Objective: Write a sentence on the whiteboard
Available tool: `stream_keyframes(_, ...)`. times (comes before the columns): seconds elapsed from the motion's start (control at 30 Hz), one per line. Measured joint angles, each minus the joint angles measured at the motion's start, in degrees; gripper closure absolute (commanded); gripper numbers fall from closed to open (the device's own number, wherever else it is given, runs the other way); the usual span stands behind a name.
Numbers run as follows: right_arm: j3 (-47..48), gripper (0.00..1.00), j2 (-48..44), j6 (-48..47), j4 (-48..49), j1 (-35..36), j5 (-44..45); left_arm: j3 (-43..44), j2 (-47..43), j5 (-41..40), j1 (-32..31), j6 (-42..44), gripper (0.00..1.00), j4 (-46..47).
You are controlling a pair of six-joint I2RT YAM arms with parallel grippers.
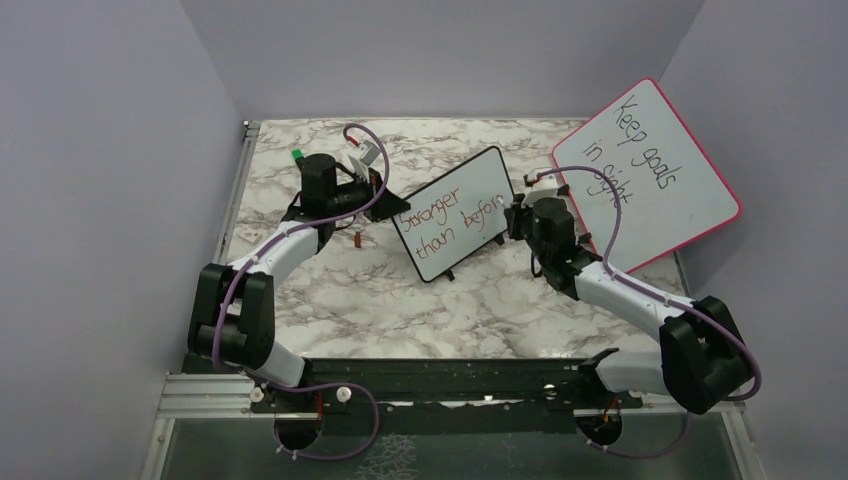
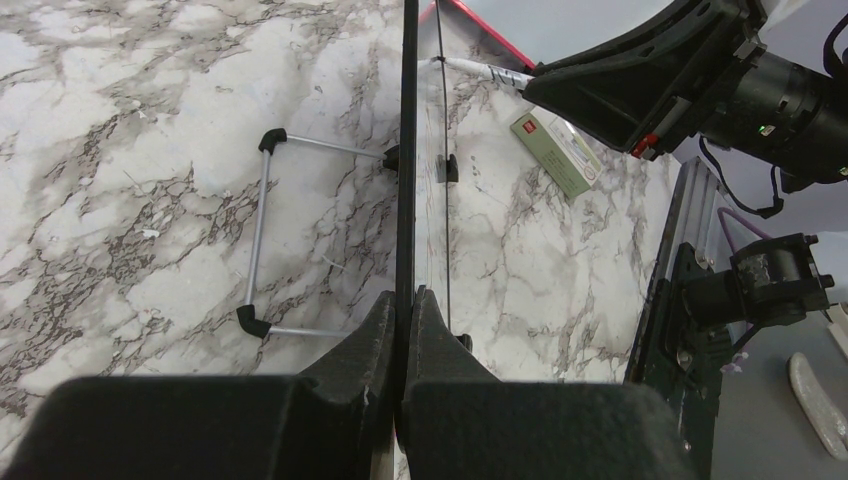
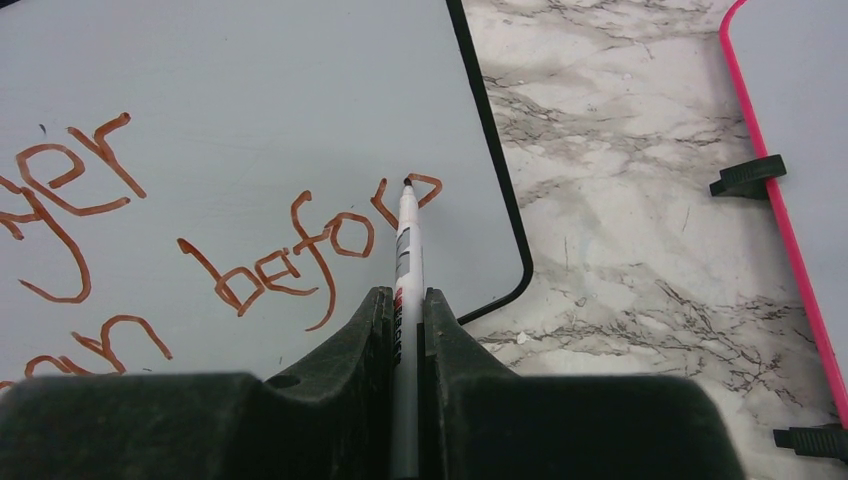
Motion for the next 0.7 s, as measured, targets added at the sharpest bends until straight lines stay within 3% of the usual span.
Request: stream_keyframes(0.7, -1.31, 0.99, -0.72, 2.45, -2.58, 0.0, 1.09, 0.02, -0.02, -0.07, 0.0, -0.02, 1.0, 0.0)
